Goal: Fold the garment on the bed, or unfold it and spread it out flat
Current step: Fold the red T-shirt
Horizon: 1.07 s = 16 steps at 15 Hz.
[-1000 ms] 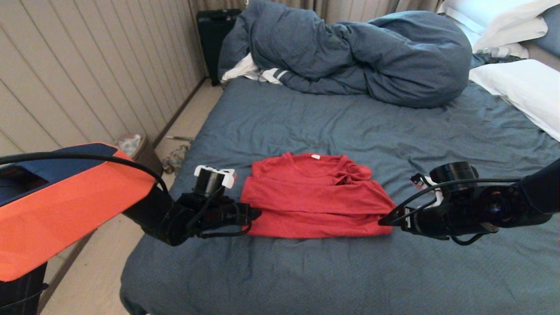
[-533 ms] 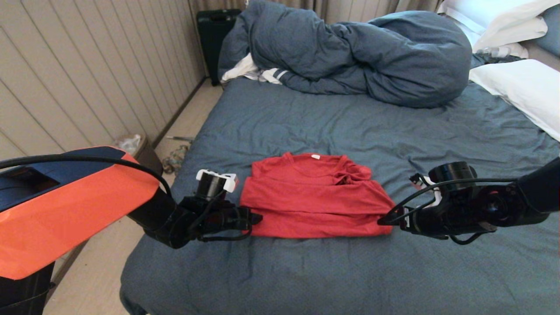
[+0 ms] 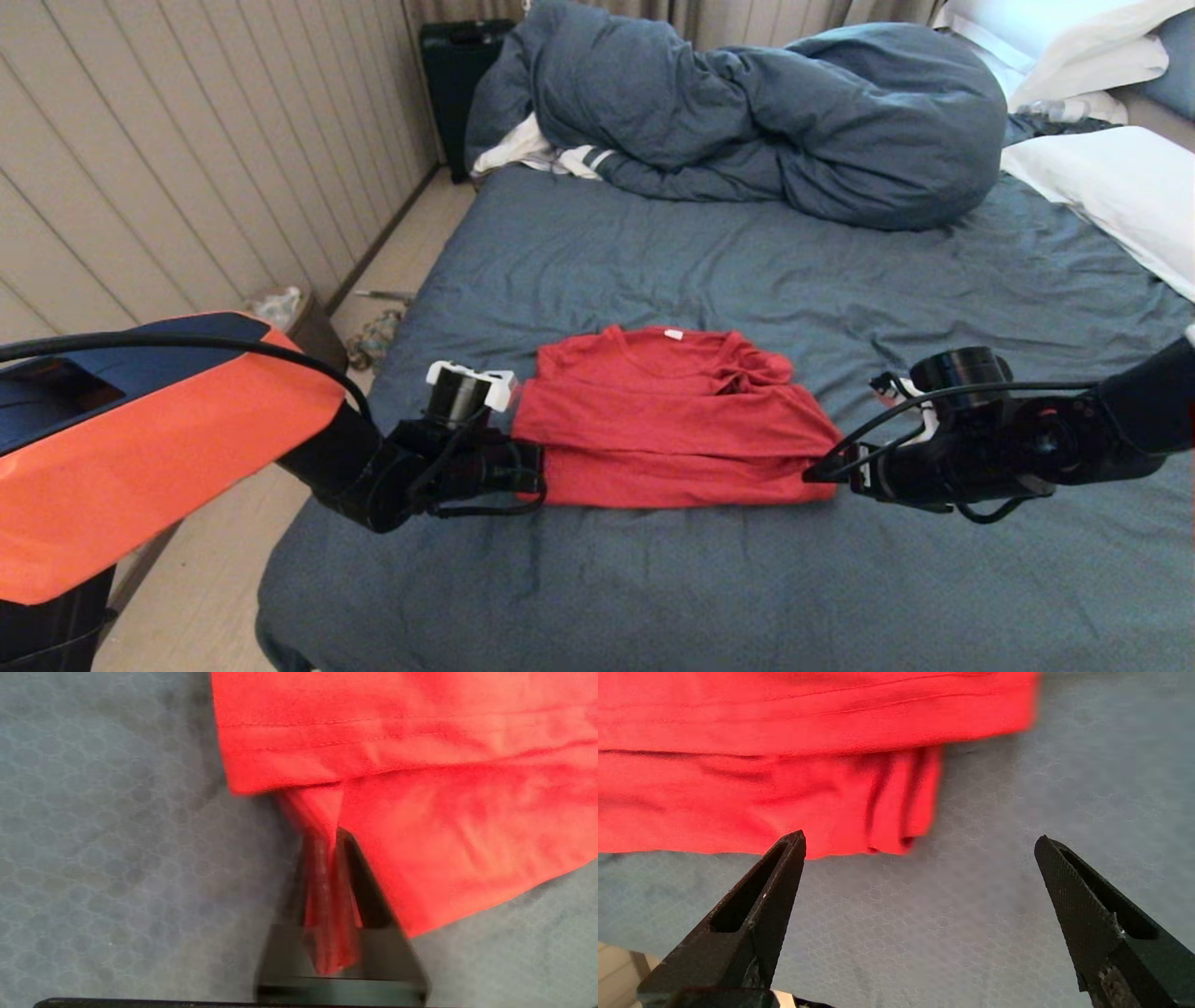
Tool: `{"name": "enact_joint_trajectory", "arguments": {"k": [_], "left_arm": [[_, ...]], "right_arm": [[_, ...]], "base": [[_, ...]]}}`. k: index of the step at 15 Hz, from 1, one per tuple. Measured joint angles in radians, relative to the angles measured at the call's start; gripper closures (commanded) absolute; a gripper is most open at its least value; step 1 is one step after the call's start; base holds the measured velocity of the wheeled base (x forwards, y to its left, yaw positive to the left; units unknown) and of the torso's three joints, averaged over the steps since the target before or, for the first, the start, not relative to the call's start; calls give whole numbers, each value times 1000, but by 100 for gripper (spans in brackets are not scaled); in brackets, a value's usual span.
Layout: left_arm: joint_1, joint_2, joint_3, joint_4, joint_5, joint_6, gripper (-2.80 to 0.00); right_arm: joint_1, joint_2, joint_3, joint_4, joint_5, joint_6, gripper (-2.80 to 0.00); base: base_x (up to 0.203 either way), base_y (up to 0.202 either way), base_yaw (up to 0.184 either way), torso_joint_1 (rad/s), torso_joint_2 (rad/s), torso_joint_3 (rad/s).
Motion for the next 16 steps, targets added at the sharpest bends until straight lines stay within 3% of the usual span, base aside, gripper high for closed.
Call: {"name": "enact_joint_trajectory", "arguments": {"k": [10,11,16], "left_arm": [[-5,-8,7,-2,1,0,0],[-5,-8,7,-2,2,1,0],[-5,-8,4,-2,1,1,0]], "right_arm": [[72,84,-89,-2,-7,29,-280],[74,97,-99,-1,-7,30,0],[81,130,-115,-1,-8,30,0]], "base": [[0,0,0,0,0,0],[0,0,0,0,0,0],[0,0,0,0,0,0]]}}
